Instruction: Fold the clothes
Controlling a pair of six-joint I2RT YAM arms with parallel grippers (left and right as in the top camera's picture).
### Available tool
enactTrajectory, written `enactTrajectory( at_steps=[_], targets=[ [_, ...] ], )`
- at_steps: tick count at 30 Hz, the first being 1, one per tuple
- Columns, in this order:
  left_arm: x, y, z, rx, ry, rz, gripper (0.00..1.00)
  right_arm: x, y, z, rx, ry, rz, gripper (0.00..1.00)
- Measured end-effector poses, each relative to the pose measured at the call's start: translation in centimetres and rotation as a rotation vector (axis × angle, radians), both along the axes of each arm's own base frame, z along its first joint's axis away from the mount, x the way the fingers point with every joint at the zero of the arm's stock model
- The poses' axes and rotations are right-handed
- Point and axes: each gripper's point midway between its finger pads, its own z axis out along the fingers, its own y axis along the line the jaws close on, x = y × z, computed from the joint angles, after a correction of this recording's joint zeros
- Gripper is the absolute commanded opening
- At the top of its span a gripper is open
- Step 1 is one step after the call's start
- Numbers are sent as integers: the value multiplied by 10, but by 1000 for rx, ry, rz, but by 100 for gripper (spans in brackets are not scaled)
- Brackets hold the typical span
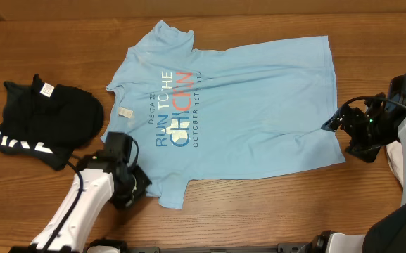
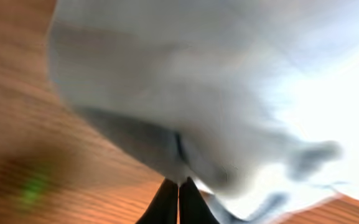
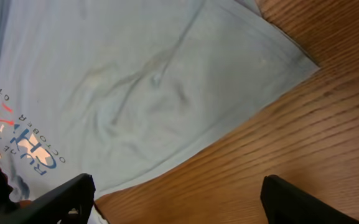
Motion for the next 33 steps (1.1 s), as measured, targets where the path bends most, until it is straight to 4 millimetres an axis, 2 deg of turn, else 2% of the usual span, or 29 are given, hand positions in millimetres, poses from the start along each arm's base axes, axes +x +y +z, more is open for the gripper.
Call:
enactTrajectory(
  at_steps=[3, 5, 7, 8, 11, 12, 15, 19, 20, 22, 23, 24, 27, 31, 33],
  targets=[
    [32, -4, 53, -18, -167, -37, 4, 2, -1, 0, -3, -8, 0, 90],
    [39, -5, 70, -23, -237, -50, 4, 2, -1, 0, -4, -8, 0, 92],
    [38, -5, 71, -24, -237, -51, 4, 3, -1, -3, -6, -13, 1, 93],
    [39, -5, 71, -23, -240, -52, 4, 1, -1, -12, -4, -6, -1, 94],
    [39, -5, 71, -23, -240, -55, 4, -18, 6, -51, 20, 57, -14, 94],
    [39, -5, 71, -22, -242, -62, 4, -29, 11, -66, 34, 97, -25, 94],
    [36, -4, 70, -17, -231, -75, 4, -46, 17, -92, 50, 143, -64, 92],
    [31, -3, 69, -15, -210, -76, 4, -53, 20, -120, 53, 150, -154, 75],
    [30, -3, 68, -11, -207, -79, 4, -55, 21, -128, 54, 149, -180, 67],
    [30, -2, 68, -6, -206, -87, 4, -48, 19, -131, 52, 96, -245, 38],
    [30, -1, 68, -1, -207, -96, 4, -41, 18, -132, 52, 57, -250, 30],
    [30, -1, 68, 3, -209, -97, 4, -32, 15, -134, 45, 14, -259, 28],
    [30, 1, 68, 10, -208, -96, 4, -23, 9, -136, 27, -27, -274, 4],
    [30, 2, 68, 17, -208, -96, 4, -29, 10, -140, 23, 1, -271, 4],
    [29, 2, 68, 17, -206, -96, 4, -44, 16, -139, 39, 66, -255, 4]
  ],
)
